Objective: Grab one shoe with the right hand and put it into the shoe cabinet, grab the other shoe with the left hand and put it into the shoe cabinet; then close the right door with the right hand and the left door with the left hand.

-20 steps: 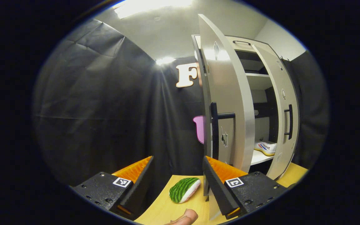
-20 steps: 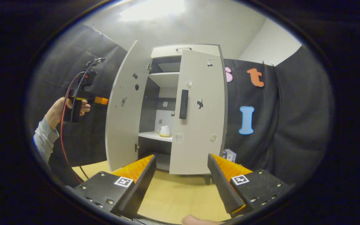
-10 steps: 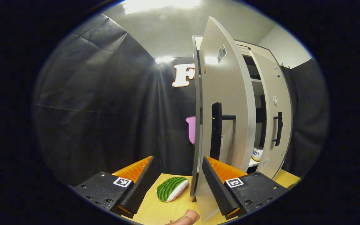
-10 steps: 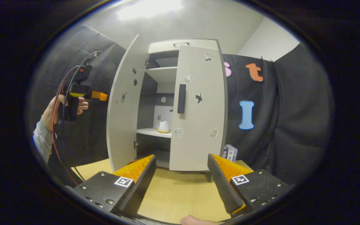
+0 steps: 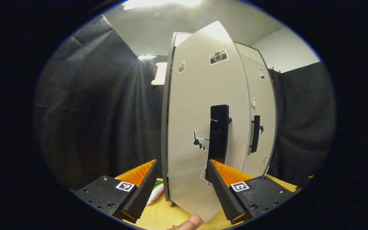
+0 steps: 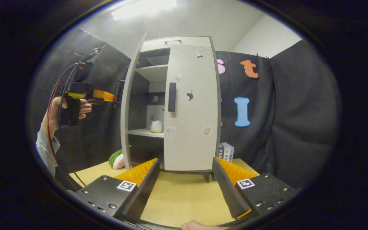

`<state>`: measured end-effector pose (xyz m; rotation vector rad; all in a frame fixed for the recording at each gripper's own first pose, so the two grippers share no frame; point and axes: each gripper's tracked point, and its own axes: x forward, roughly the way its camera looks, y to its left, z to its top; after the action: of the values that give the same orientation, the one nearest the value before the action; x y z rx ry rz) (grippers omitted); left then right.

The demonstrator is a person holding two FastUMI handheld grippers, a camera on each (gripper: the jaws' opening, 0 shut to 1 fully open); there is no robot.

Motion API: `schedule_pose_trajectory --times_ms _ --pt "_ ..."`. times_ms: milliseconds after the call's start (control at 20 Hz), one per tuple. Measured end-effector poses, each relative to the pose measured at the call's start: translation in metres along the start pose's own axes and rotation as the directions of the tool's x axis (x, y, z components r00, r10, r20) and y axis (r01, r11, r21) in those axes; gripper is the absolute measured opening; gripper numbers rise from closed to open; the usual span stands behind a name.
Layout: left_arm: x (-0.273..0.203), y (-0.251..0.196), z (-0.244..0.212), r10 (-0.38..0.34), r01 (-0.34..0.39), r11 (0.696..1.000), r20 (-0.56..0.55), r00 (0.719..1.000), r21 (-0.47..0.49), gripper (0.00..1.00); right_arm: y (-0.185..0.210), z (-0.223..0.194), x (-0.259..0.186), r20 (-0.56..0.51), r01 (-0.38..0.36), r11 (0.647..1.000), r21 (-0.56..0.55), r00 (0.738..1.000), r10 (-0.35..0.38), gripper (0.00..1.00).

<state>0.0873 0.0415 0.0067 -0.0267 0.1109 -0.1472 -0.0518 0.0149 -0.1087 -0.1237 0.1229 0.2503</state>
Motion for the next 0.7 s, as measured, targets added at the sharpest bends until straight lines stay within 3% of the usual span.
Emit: schedule_pose_trajectory --times_ms 100,150,350,650,700 --pt "-0.002 -0.013 -0.007 -0.035 0.035 0.999 -0.022 0.999 -0.003 0.91 -0.004 0.000 -0.001 -0.007 0.016 1.000 -0.002 1.000 -0.016 0.99" --pt "-0.005 -0.009 -0.008 -0.025 0.025 1.000 -0.027 0.999 0.010 0.95 -0.004 0.001 -0.002 -0.007 0.022 1.000 0.000 1.000 -0.022 0.99" --pt "-0.009 -0.002 -0.001 0.014 -0.016 0.996 0.024 1.000 0.088 0.95 -0.006 0.004 -0.001 -0.004 0.033 0.999 0.012 0.999 -0.033 0.99" --pt "-0.029 -0.009 -0.013 -0.006 0.006 0.998 -0.008 1.000 0.070 0.93 0.004 0.003 0.001 -0.009 0.016 1.000 0.008 1.000 -0.015 0.98" --pt "-0.034 -0.009 -0.016 -0.005 0.006 0.998 -0.009 1.000 0.070 0.95 0.006 0.004 0.001 -0.008 0.014 1.000 0.008 1.000 -0.014 0.94"
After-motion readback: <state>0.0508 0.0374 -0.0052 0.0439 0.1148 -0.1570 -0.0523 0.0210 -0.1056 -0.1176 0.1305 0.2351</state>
